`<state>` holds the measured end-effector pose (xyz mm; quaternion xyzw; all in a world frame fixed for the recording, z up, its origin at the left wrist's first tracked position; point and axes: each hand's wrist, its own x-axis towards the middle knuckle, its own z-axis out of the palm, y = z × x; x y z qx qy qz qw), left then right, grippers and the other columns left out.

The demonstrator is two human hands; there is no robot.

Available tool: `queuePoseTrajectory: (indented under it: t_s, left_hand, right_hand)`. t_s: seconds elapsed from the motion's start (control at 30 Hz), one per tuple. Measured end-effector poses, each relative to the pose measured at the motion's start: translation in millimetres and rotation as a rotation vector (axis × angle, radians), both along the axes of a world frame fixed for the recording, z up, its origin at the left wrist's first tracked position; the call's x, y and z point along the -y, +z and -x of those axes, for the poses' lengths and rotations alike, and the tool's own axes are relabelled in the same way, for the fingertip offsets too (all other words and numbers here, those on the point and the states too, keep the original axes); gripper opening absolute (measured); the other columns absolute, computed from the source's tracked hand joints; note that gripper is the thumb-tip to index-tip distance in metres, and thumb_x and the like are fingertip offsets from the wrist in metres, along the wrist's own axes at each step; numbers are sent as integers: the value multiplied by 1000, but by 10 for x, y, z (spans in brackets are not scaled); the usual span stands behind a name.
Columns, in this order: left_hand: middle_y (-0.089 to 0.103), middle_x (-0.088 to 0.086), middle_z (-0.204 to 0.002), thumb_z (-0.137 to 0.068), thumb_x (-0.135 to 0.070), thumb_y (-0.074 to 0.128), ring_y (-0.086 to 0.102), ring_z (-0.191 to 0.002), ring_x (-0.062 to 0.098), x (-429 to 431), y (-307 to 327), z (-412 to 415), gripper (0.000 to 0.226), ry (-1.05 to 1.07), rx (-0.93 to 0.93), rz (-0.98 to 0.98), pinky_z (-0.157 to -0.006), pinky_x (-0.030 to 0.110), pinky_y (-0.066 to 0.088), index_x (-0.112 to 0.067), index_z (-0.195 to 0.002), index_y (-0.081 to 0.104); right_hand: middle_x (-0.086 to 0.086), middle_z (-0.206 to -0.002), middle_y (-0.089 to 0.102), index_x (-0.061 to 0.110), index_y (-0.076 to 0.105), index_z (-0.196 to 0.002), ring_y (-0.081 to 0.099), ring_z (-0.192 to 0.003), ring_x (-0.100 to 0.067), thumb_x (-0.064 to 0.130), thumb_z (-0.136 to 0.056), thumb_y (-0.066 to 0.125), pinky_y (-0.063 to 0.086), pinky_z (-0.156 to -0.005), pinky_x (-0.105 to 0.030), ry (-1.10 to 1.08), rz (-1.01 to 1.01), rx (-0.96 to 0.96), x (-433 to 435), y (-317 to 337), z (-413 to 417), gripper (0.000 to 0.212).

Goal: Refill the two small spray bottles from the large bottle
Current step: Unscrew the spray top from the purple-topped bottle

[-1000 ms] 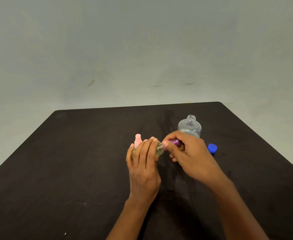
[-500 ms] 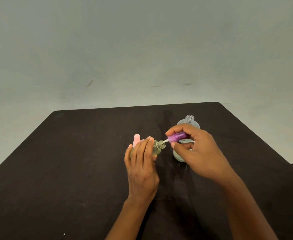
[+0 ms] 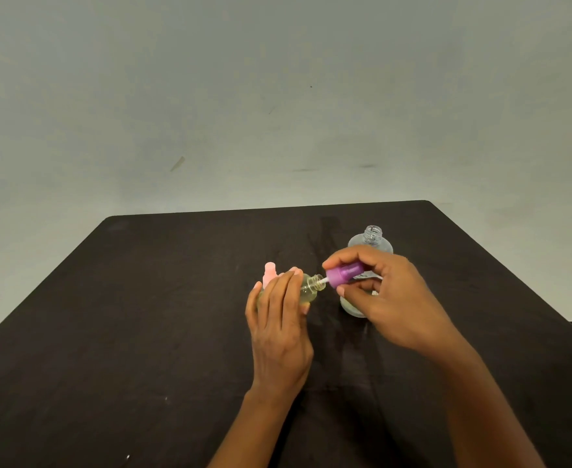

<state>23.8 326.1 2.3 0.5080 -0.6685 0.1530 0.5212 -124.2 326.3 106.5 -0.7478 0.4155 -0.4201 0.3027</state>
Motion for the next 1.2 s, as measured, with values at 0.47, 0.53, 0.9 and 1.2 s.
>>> queuePoseTrajectory:
  t_s: [0.47, 0.53, 0.9, 1.2]
  left_hand:
    - [55, 13, -131, -94, -15, 45, 47, -126, 26, 18, -32, -1, 39, -41, -137, -2, -106, 43, 34, -8, -132, 41]
    - [53, 16, -133, -94, -18, 46, 47, -126, 26, 16, -29, -3, 40, -69, -168, -34, -107, 36, 33, -6, -132, 44]
    - [26, -29, -143, -93, -25, 49, 32, -128, -11, 20, -25, 16, 44, -158, -226, -10, -100, 26, 41, -13, -134, 41]
    - [51, -7, -123, -92, -25, 53, 54, -113, 9, 1, -23, 21, 40, -235, -255, -37, -96, 19, 45, -9, -128, 47]
  right_hand:
    - [9, -89, 70, 31, 69, -91, 68, -78, -7, 7, -86, 66, 57, -76, -27, -370, 88, 489, 193, 23, 594, 24]
    - [10, -88, 69, 32, 68, -90, 67, -74, -4, 13, -86, 67, 57, -71, -21, -514, 112, 547, 242, -61, 614, 20]
    - [1, -91, 62, 21, 51, -100, 59, -79, -13, 18, -81, 72, 42, -71, -23, -945, -5, 247, 436, -717, 655, 28]
    - [3, -85, 60, 19, 47, -104, 58, -84, -21, 26, -81, 72, 43, -75, -32, -846, -131, -45, 522, -1047, 570, 35]
